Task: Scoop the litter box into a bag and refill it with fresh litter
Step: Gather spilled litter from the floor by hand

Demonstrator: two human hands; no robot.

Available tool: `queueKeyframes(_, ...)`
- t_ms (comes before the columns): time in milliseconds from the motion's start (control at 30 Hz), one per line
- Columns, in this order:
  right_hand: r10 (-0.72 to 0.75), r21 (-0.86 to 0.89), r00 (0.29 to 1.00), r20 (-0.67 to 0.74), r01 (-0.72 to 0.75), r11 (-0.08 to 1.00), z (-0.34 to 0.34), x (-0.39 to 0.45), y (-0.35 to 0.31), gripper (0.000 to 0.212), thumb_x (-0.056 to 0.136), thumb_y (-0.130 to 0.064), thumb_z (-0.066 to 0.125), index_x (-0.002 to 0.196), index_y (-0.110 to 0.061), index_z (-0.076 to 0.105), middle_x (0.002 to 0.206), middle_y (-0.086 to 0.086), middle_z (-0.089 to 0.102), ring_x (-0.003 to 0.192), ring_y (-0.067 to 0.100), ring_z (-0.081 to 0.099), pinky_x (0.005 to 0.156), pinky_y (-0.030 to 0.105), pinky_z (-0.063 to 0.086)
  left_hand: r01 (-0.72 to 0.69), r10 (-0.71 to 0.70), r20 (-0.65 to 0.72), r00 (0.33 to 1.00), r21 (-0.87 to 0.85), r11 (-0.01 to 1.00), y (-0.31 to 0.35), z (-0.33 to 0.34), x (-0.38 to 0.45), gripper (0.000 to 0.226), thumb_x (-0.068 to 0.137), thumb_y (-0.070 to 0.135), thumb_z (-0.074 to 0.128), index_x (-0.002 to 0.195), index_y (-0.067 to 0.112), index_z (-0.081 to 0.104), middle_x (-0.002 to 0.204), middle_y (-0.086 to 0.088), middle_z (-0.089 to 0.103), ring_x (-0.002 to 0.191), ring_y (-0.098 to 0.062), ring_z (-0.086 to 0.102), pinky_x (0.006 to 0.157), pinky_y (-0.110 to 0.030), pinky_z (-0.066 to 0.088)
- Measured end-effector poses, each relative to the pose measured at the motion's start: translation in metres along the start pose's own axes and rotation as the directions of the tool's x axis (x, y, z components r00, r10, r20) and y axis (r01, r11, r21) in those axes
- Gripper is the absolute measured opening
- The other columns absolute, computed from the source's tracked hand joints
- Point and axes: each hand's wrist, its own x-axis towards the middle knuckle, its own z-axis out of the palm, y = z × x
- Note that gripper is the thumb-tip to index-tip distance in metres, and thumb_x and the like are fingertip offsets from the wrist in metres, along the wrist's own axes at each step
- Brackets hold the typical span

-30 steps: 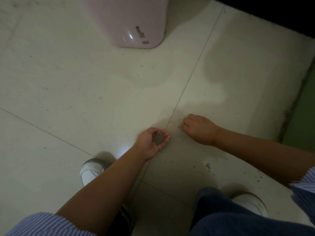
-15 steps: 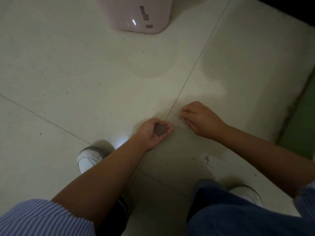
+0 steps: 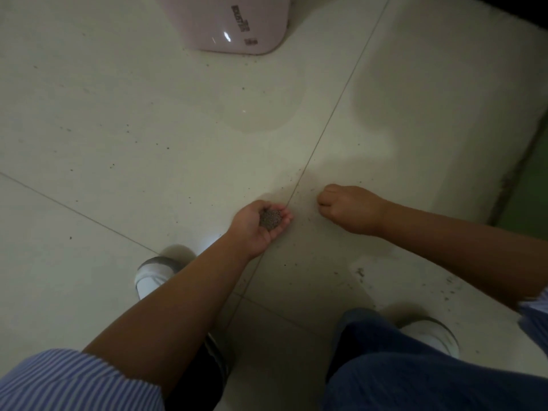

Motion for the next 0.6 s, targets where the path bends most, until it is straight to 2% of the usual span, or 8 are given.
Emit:
queueKeyframes(67, -0.128, -0.188, 0.989, -0.069, 0.113, 0.976, -0.002, 0.001, 0.001, 0.031, 0.060, -0.002, 0.035, 0.040, -0.006, 0.058, 0.045, 0.007, 0.054, 0.040, 0.020, 0.054, 0.032, 0.012, 0.034, 0.009, -0.009, 0.007, 1.000, 0.002, 1.000, 0.000, -0.001, 0.000, 0.035, 0.097, 0.008, 0.035, 0.070, -0.004, 0.053, 0.047, -0.011, 0.062, 0.067, -0.024, 0.059, 0.049, -0.025, 0.056)
queueKeyframes(167, -0.211, -0.337, 0.977, -0.023, 0.191, 0.922, 0.001, 0.002, -0.004, 0.012, 0.050, 0.000, 0.053, 0.040, -0.005, 0.056, 0.041, 0.007, 0.051, 0.037, 0.020, 0.051, 0.032, 0.013, 0.032, 0.026, -0.026, 0.018, 1.000, 0.004, 1.000, 0.000, -0.003, -0.002, 0.034, 0.098, 0.009, 0.034, 0.074, -0.006, 0.054, 0.053, -0.013, 0.064, 0.072, -0.025, 0.058, 0.048, -0.025, 0.056)
queueKeyframes(267, -0.148, -0.299, 0.975, -0.164, 0.094, 0.950, 0.014, 0.001, -0.001, 0.027, 0.060, 0.001, 0.035, 0.045, -0.004, 0.056, 0.044, 0.008, 0.052, 0.040, 0.022, 0.053, 0.034, 0.016, 0.036, 0.026, -0.025, 0.019, 0.999, -0.044, 0.999, 0.003, -0.002, -0.001, 0.030, 0.099, 0.010, 0.032, 0.079, -0.004, 0.050, 0.074, -0.015, 0.056, 0.074, -0.025, 0.056, 0.046, -0.026, 0.055)
queueKeyframes(333, -0.053, -0.166, 0.959, -0.279, 0.006, 0.986, 0.018, -0.001, -0.001, 0.025, 0.059, 0.003, 0.034, 0.050, -0.002, 0.057, 0.048, 0.012, 0.055, 0.042, 0.025, 0.055, 0.036, 0.018, 0.042, 0.017, -0.017, 0.010, 1.000, -0.071, 0.997, 0.002, 0.000, -0.001, 0.028, 0.099, 0.011, 0.032, 0.080, -0.002, 0.049, 0.077, -0.014, 0.051, 0.073, -0.025, 0.056, 0.046, -0.027, 0.055)
queueKeyframes(400, 0.087, 0.098, 0.911, -0.404, -0.051, 0.994, 0.019, 0.000, -0.009, 0.013, 0.058, 0.009, 0.051, 0.055, 0.001, 0.061, 0.052, 0.014, 0.059, 0.044, 0.028, 0.059, 0.039, 0.021, 0.046, 0.020, -0.019, 0.004, 1.000, -0.070, 0.997, 0.000, 0.000, -0.002, 0.029, 0.099, 0.011, 0.032, 0.079, -0.002, 0.049, 0.076, -0.013, 0.051, 0.072, -0.025, 0.056, 0.046, -0.028, 0.055)
queueKeyframes(467, 0.168, 0.305, 0.840, -0.515, -0.004, 0.952, 0.017, 0.001, -0.023, 0.010, 0.066, -0.003, 0.059, 0.063, 0.000, 0.068, 0.056, 0.012, 0.066, 0.047, 0.023, 0.063, 0.049, 0.023, 0.046, 0.023, -0.023, 0.008, 1.000, -0.053, 0.998, -0.002, 0.002, -0.003, 0.029, 0.098, 0.010, 0.032, 0.079, -0.003, 0.050, 0.076, -0.014, 0.052, 0.069, -0.025, 0.057, 0.047, -0.028, 0.056)
queueKeyframes(533, 0.222, 0.430, 0.821, -0.526, 0.031, 0.903, 0.012, -0.004, -0.032, 0.017, 0.070, -0.012, 0.061, 0.072, 0.001, 0.072, 0.061, 0.011, 0.071, 0.052, 0.018, 0.065, 0.063, 0.022, 0.045, 0.028, -0.028, 0.015, 1.000, -0.036, 0.999, -0.005, 0.006, -0.004, 0.029, 0.098, 0.008, 0.032, 0.076, -0.002, 0.049, 0.073, -0.015, 0.055, 0.064, -0.024, 0.058, 0.047, -0.028, 0.056)
queueKeyframes(600, 0.317, 0.489, 0.798, -0.513, -0.032, 0.872, 0.010, -0.015, -0.023, 0.018, 0.072, -0.008, 0.062, 0.077, 0.005, 0.073, 0.069, 0.016, 0.073, 0.058, 0.021, 0.069, 0.071, 0.022, 0.044, 0.049, -0.049, 0.015, 0.999, -0.011, 0.999, -0.007, 0.010, -0.005, 0.032, 0.098, 0.008, 0.033, 0.073, -0.002, 0.050, 0.067, -0.015, 0.057, 0.062, -0.024, 0.059, 0.045, -0.026, 0.055)
